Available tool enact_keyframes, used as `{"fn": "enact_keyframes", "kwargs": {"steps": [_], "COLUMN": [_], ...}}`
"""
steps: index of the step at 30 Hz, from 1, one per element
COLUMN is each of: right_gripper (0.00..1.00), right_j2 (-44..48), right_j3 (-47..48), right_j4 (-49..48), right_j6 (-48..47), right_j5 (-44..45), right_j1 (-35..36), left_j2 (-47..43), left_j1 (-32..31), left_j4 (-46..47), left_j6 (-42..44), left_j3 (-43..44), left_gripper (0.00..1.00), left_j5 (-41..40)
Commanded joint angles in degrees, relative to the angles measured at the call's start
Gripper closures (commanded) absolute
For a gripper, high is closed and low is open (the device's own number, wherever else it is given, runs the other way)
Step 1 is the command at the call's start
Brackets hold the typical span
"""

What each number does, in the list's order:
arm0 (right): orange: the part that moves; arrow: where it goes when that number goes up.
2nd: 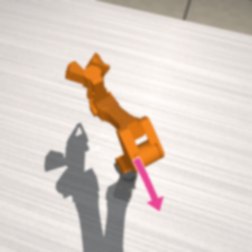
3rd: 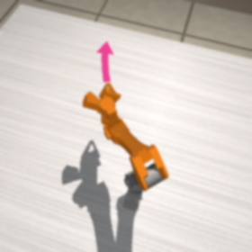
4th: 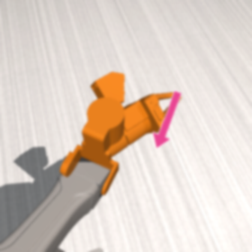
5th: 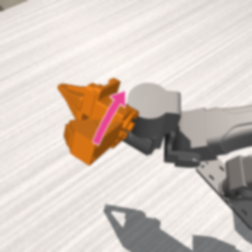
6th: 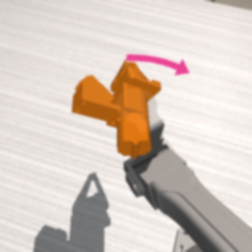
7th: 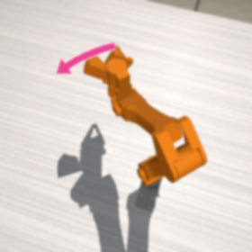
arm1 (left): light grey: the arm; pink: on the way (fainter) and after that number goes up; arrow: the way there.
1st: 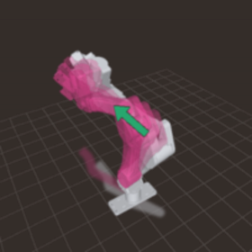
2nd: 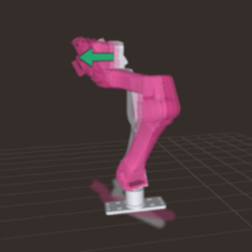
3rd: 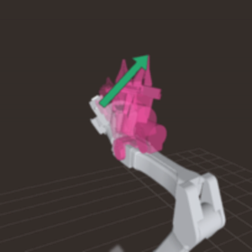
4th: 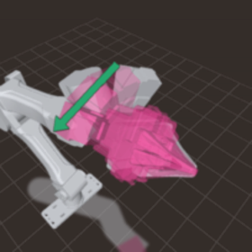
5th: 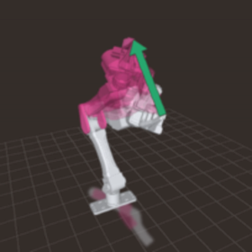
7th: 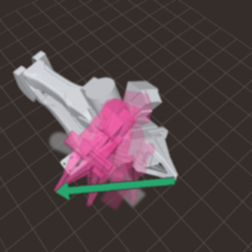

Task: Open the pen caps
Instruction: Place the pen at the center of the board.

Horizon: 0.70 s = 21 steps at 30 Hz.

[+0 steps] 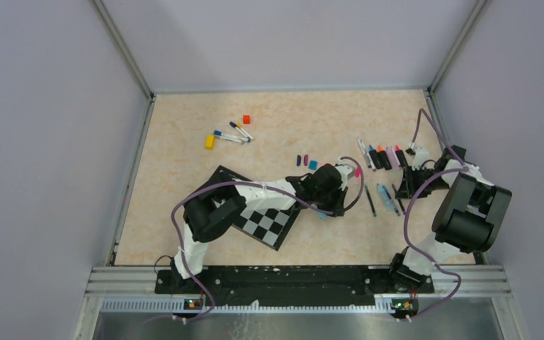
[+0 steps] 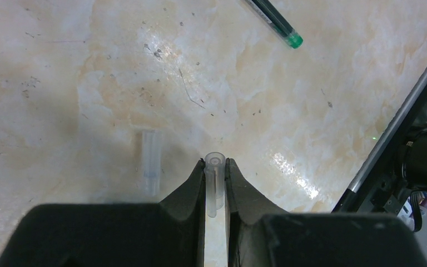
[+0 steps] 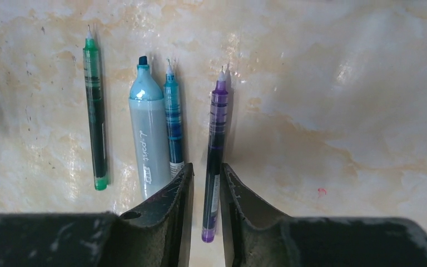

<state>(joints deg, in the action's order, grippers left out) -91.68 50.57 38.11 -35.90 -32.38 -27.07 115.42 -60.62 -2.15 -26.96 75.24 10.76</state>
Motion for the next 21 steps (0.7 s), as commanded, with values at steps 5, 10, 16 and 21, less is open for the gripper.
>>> {"fn": "enact_keyframes", "kwargs": {"steps": [5,10,16,21], "right_gripper": [0.77,0.76,0.76,0.75], "right_j2": [1.3,2.1,2.2,2.3], "right_j3": [2.3,2.0,2.0,1.9], "right_j4": [0.1,0.0,0.1,0.3], "right_j6": [-0.1,0.0,0.0,0.0], "right_j5": [-2.5,-3.3,-3.9,-4.4], "right_j1": [-0.3,-0.3,-0.3,-0.3], "left_j2": [1.8,2.8,4.1,5.7], "left_j1": [-0.4,-0.5,-0.5,-0.5], "left_j4": [-2.1,-3.4,-5.2,-6.9], "left_j6": [1.1,1.0,1.8,3.0], "left_j3": [4.0,5.4,7.5,9.9], "left_gripper": [0.93,0.88,0.83,0.77], "left_j5": [-1.3,-2.1,-3.6,-4.7]}}
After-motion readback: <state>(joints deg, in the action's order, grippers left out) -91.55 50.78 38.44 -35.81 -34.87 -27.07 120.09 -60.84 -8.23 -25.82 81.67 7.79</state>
